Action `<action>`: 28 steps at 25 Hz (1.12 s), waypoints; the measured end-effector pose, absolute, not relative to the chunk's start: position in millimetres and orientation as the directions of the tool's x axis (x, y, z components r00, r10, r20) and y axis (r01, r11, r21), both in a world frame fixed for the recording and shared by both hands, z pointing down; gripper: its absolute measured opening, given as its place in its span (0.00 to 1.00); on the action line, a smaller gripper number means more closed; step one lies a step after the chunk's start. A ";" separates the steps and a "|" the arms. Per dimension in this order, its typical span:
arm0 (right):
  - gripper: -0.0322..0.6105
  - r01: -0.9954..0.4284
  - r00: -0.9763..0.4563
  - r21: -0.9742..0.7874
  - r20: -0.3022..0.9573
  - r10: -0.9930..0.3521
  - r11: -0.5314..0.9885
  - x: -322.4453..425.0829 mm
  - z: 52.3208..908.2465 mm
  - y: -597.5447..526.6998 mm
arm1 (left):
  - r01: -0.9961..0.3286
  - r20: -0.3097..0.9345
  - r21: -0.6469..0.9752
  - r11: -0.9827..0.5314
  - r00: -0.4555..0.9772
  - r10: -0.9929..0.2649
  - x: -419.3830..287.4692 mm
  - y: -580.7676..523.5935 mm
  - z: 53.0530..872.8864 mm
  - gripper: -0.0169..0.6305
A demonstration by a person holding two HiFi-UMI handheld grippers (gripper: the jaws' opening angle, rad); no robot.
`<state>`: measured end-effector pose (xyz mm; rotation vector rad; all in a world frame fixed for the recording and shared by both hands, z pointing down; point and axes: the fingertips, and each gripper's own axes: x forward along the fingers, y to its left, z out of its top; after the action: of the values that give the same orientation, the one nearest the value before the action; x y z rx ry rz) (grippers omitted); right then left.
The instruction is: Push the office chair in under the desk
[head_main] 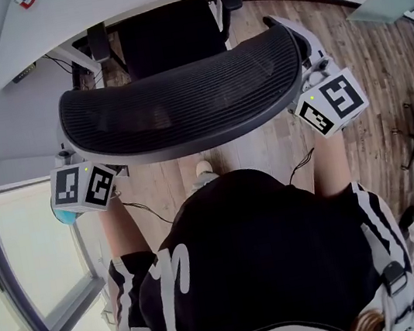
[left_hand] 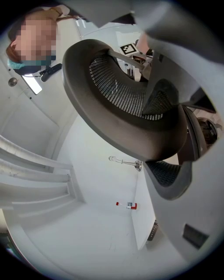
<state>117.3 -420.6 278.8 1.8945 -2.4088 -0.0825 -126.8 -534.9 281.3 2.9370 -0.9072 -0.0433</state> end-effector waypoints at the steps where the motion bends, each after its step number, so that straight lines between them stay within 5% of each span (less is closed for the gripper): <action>1: 0.47 -0.968 -0.231 0.089 0.026 -0.972 0.233 116.3 278.9 -421.5 | -0.560 -0.009 0.073 -0.825 0.827 -0.562 -127.6 -536.4 281.3 0.53; 28: 0.47 -0.980 -0.184 0.074 0.030 -0.982 0.186 79.4 280.4 -461.4 | -0.487 0.007 0.074 -0.870 0.873 -0.488 -152.0 -596.3 282.4 0.53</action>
<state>79.4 -461.4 280.4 1.9600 -2.3637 -0.0581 -152.0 -596.3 282.4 2.9684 -0.7744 -0.0191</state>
